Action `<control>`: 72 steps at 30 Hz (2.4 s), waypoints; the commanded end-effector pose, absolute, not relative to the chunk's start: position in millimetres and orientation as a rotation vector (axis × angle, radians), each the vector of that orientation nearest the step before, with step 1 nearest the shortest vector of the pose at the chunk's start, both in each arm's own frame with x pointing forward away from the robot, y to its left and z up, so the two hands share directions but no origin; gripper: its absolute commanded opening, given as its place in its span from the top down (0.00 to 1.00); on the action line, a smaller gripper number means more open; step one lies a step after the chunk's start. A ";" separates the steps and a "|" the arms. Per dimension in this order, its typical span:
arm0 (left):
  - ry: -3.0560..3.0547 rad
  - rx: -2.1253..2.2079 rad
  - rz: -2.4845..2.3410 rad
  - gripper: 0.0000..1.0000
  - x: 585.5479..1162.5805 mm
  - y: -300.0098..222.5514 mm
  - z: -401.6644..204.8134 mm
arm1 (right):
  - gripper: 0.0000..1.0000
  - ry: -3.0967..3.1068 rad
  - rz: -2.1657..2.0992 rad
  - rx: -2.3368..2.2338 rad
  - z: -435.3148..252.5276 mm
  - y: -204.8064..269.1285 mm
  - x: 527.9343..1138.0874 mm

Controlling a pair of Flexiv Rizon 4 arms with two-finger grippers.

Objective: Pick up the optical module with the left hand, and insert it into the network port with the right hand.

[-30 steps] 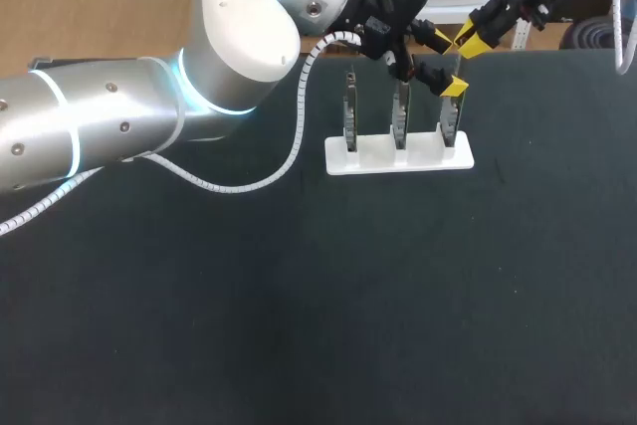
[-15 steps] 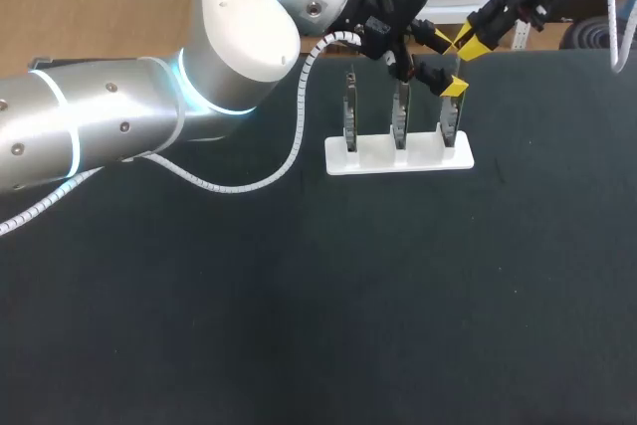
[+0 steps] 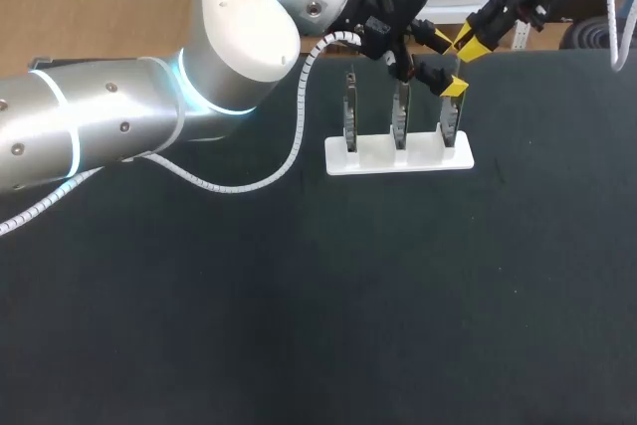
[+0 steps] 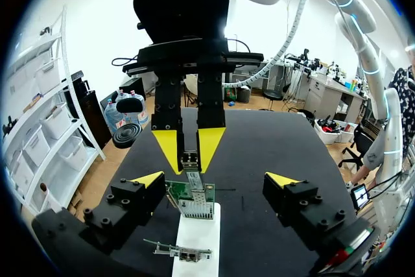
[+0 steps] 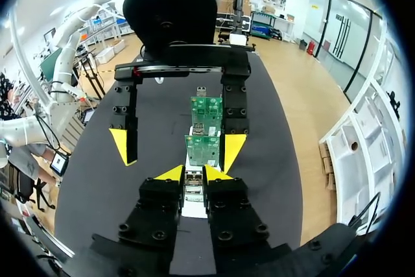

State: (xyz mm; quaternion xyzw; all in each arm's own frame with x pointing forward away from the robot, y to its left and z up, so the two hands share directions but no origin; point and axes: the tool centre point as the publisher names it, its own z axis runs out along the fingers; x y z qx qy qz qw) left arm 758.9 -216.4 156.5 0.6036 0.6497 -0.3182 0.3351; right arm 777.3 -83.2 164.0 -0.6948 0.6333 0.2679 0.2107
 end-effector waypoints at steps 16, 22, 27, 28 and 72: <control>1.694 1.577 -0.830 0.00 760.1 -217.0 156.1 | 1.00 1.767 0.752 -1.929 161.4 -82.2 775.2; 1.694 1.577 -0.830 0.00 760.1 -217.0 156.1 | 1.00 1.771 0.762 -1.929 159.4 -81.7 774.4; 1.694 1.577 -0.830 0.00 760.1 -217.0 156.1 | 1.00 1.778 0.759 -1.941 157.6 -81.0 774.7; 1.694 1.577 -0.830 0.00 760.1 -217.0 156.1 | 1.00 1.781 0.757 -1.940 157.2 -81.4 774.6; 1.694 1.577 -0.830 0.00 760.1 -217.0 156.1 | 0.00 1.808 0.735 -1.833 165.6 -93.1 769.6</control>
